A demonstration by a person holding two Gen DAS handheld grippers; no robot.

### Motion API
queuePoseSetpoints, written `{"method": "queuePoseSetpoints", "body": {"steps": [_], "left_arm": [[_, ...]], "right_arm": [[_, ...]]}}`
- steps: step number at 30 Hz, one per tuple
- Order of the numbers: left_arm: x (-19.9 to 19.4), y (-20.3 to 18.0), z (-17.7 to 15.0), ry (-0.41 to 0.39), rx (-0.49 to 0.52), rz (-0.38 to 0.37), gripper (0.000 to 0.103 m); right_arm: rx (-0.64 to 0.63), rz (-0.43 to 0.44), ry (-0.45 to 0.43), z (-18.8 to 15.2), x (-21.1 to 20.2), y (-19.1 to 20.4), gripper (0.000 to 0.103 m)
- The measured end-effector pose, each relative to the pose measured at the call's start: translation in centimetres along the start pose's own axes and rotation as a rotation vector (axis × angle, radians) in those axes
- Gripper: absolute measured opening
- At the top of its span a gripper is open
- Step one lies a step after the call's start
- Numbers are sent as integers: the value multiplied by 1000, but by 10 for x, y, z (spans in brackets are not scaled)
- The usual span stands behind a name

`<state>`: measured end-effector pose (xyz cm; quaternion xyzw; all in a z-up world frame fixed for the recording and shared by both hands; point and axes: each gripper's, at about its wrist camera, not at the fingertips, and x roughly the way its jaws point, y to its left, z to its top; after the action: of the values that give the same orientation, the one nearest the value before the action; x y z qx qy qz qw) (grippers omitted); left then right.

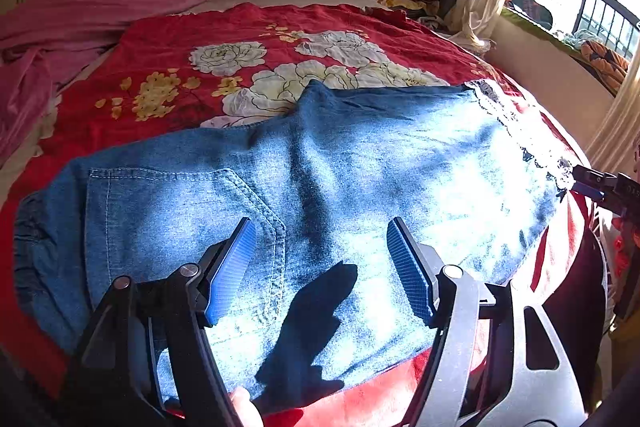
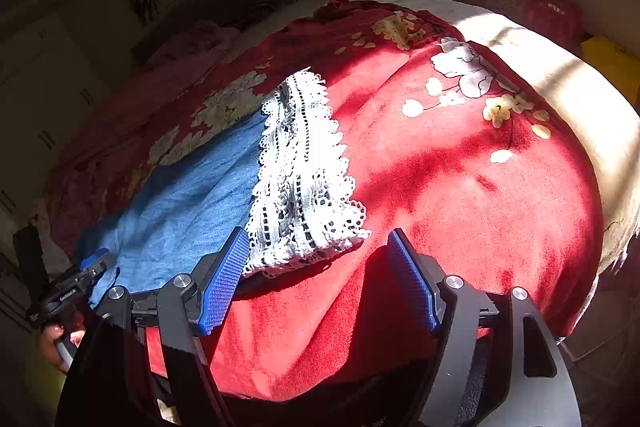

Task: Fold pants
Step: 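Release both grippers and smooth the folded pants flat on the duvet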

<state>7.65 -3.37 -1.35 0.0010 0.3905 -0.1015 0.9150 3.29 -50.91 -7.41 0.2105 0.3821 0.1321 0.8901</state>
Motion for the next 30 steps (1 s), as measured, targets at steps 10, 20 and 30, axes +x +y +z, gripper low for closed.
{"method": "queuePoseSetpoints", "body": {"steps": [10, 20, 30], "left_arm": [[3, 51, 0, 68, -123, 188, 70], [13, 61, -20, 63, -91, 244, 70], [-5, 54, -18, 72, -82, 170, 73]], "right_arm": [[37, 93, 11, 0, 11, -8, 23], [-126, -92, 47, -11, 18, 6, 25], [-92, -94, 0, -5, -17, 6, 44]]}}
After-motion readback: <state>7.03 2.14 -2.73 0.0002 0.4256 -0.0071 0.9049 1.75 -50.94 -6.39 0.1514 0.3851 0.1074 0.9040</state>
